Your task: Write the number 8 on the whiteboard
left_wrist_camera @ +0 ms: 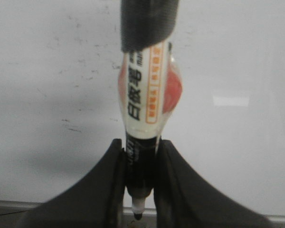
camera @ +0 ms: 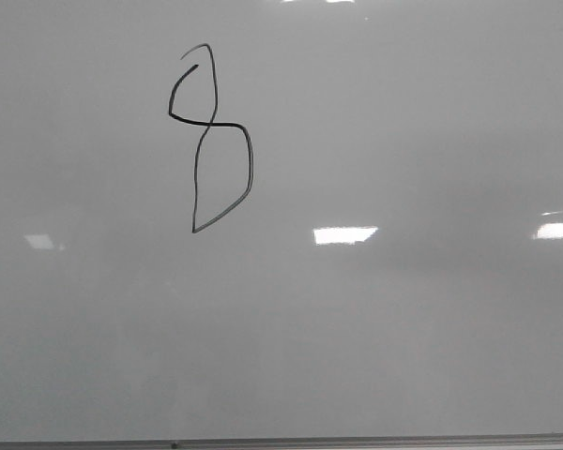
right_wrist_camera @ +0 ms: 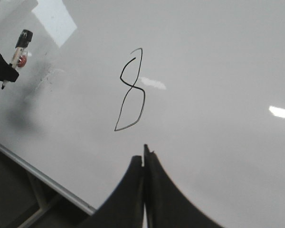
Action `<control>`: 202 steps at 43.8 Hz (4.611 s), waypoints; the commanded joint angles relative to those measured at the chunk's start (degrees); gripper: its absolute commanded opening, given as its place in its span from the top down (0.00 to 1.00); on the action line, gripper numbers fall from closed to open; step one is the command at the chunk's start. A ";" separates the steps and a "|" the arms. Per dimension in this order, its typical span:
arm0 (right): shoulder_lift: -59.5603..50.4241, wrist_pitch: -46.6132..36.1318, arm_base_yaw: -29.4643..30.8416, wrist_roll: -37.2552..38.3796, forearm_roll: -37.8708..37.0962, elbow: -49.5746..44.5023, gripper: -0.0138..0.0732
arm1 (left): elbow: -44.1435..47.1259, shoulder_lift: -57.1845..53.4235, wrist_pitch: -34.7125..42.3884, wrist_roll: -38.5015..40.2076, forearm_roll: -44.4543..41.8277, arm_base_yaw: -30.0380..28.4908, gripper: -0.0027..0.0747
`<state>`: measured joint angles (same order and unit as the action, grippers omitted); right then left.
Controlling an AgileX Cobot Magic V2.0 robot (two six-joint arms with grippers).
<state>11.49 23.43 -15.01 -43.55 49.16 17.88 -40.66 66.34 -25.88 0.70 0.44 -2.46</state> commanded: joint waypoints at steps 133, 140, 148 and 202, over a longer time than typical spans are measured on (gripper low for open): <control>-3.22 -5.75 0.36 -0.08 2.02 -0.47 0.92 | 14.55 -40.45 18.18 0.57 2.25 -0.15 0.99; -3.22 -5.75 0.36 -0.08 2.02 -0.47 0.92 | 14.55 -40.45 18.18 0.57 2.25 -0.15 0.99; -3.22 -5.75 0.36 -0.08 2.02 -0.47 0.92 | 14.55 -40.45 18.18 0.57 2.25 -0.15 0.99; -3.22 -5.69 0.36 -0.08 2.02 -0.47 0.92 | 41.82 -67.50 20.67 0.57 2.03 1.49 0.99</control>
<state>7.66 20.80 -15.01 -43.43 49.70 16.10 0.41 -0.35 -10.97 0.70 2.11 -1.47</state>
